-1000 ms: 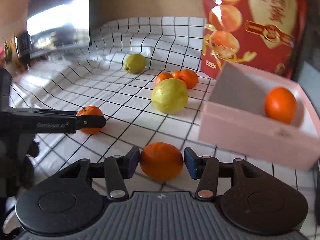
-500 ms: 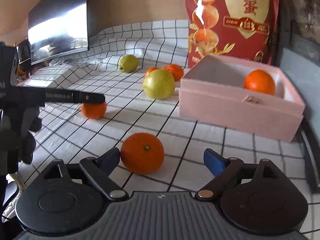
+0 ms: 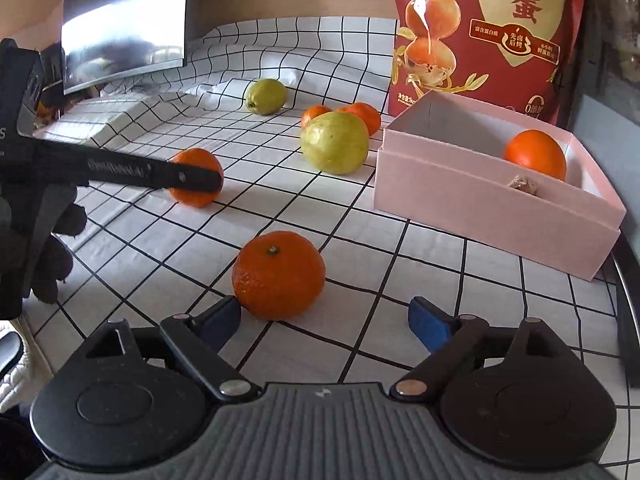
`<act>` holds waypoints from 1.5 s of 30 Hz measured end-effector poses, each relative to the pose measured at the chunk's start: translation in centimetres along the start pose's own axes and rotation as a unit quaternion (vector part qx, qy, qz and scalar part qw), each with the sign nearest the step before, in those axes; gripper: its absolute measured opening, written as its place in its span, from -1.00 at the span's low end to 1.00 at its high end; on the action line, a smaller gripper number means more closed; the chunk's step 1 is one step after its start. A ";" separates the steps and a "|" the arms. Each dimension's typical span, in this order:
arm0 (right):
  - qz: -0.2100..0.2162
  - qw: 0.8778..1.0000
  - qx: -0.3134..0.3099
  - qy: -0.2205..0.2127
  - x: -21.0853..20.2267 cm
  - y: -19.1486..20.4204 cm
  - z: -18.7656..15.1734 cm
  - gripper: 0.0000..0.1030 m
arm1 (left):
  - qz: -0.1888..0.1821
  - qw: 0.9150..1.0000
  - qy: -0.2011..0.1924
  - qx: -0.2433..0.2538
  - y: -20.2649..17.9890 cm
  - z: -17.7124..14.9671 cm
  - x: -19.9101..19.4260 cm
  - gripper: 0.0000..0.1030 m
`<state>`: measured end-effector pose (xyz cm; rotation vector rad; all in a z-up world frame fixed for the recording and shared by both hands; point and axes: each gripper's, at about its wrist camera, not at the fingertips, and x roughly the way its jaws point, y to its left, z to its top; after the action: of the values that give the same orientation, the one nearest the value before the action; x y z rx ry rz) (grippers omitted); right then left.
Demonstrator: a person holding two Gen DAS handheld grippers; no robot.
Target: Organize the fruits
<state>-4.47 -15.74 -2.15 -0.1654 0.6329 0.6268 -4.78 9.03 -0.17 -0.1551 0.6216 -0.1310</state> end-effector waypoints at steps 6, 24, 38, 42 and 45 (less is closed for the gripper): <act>0.001 1.000 0.001 0.002 0.0 -0.1 0.2 0.81 | -0.004 1.000 -0.021 -0.016 0.7 0.1 -0.3 -0.04; -0.005 1.000 0.006 0.020 0.7 -0.4 0.6 1.00 | -0.103 0.995 0.004 -0.007 -2.7 -0.5 -0.4 0.03; 0.004 1.000 -0.004 0.030 0.2 -0.1 0.3 1.00 | -0.075 0.997 -0.024 0.028 -2.6 -0.3 -1.4 0.07; 0.020 0.999 0.000 0.036 0.2 0.1 0.7 0.89 | -0.074 0.997 -0.024 0.024 -2.4 -0.2 -1.5 0.07; 0.026 0.999 0.001 0.032 0.6 0.7 1.5 0.66 | -0.074 0.997 -0.027 0.022 -2.1 -0.3 -1.7 0.05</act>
<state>-3.79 -14.41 -1.28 -0.1682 0.7009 0.6733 -6.50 7.20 0.97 -0.1620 0.5534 -0.2827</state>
